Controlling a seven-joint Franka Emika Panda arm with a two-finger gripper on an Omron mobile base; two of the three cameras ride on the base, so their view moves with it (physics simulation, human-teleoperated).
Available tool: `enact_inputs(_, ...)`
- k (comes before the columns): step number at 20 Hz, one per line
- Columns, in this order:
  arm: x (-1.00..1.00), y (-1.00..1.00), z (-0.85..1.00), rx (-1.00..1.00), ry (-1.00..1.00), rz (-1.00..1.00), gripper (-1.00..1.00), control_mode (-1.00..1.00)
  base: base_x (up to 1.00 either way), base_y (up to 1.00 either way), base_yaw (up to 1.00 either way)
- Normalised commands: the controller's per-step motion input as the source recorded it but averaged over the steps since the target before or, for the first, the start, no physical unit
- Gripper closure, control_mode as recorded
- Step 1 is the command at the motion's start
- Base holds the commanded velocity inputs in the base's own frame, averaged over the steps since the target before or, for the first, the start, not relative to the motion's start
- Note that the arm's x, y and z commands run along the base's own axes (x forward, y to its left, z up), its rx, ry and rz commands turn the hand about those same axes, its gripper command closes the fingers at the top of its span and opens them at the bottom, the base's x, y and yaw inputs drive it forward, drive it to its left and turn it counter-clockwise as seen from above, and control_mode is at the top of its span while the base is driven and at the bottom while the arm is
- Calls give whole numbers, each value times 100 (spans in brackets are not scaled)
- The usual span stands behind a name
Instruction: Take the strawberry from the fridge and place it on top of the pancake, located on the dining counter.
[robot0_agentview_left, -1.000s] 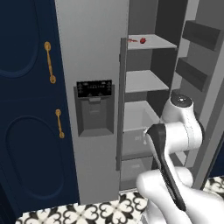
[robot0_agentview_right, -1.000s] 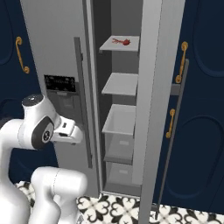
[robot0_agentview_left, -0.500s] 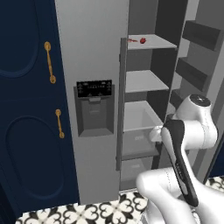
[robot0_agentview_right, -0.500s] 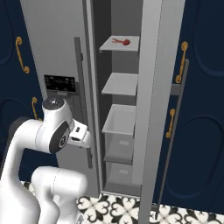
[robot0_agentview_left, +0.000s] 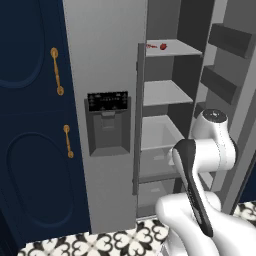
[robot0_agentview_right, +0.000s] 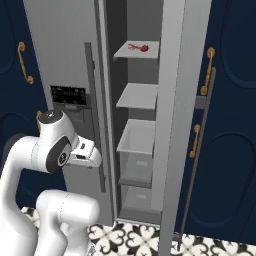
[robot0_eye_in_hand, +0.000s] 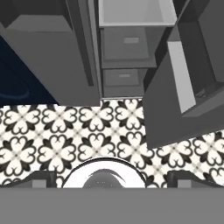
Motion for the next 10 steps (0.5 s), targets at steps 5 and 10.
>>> enact_inputs(5,0,0,0,0,0,-4,-100,-100,0,0,0)
enact_inputs(10,0,0,0,0,0,0,-100,100,4,4,-33)
